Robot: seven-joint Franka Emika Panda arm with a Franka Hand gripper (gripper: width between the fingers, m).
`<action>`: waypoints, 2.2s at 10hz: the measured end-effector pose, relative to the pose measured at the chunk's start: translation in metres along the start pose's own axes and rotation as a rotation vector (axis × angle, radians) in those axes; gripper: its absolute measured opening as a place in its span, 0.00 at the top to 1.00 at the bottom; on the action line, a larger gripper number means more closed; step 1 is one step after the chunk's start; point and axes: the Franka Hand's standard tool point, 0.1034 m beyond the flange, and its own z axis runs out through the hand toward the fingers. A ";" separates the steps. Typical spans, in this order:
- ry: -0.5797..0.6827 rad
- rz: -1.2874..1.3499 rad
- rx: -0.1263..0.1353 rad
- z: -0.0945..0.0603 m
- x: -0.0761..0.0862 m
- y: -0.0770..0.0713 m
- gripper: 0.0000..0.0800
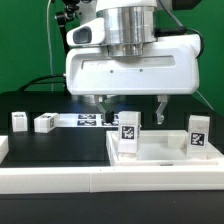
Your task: Assemble square table
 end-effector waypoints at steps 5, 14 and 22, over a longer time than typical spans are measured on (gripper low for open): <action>-0.001 -0.120 -0.004 0.000 0.001 0.003 0.46; -0.007 0.453 0.042 0.001 0.001 0.006 0.64; -0.015 1.187 0.061 0.003 0.004 0.007 0.64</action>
Offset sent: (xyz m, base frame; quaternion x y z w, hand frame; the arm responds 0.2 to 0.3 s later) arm 0.0000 0.0000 0.0000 0.0000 0.0000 0.0000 1.0000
